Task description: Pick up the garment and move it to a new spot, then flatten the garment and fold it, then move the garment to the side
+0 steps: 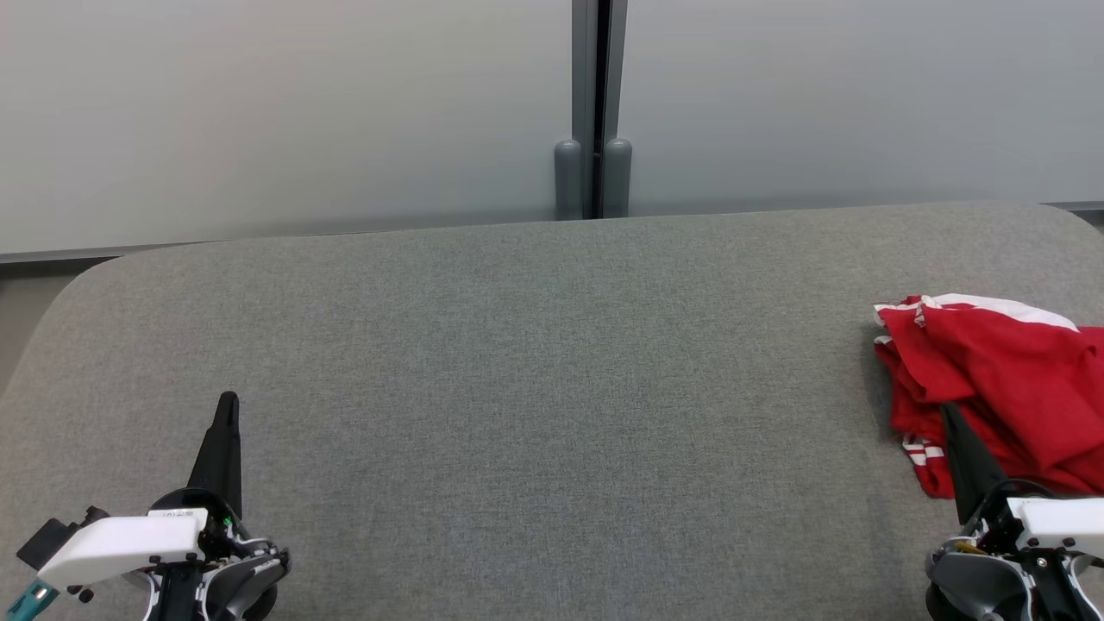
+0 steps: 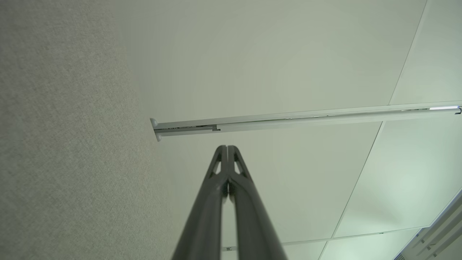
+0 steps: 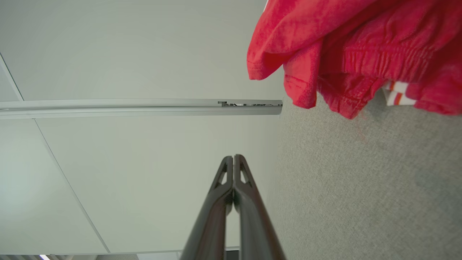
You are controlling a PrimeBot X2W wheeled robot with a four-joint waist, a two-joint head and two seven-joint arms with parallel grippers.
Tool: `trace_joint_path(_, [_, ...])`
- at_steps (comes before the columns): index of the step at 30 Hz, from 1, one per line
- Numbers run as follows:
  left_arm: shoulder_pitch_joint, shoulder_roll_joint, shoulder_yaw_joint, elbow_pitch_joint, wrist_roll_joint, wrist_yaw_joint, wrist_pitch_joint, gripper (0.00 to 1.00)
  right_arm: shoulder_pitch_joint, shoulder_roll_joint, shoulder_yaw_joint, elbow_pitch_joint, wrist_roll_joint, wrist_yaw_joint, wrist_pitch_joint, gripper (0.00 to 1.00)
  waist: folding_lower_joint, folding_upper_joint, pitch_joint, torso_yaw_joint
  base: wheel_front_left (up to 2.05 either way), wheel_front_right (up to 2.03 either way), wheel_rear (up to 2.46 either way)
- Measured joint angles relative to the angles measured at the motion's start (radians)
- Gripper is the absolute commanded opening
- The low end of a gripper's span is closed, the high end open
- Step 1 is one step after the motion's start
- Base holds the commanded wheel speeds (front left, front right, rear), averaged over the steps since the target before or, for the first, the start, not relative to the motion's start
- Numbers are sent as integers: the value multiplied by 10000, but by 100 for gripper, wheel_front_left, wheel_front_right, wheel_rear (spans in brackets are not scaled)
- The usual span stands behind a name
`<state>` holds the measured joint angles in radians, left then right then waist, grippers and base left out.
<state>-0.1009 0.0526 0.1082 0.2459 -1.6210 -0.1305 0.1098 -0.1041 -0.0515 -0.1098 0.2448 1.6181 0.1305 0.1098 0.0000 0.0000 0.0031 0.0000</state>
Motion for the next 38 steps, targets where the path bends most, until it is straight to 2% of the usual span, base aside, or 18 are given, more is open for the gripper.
trace_joint_path(38, [0,-21,29,0,13,0,29,0,-1,15,-23,0,-12,0,15,0,0,0,0,0,0,0,0])
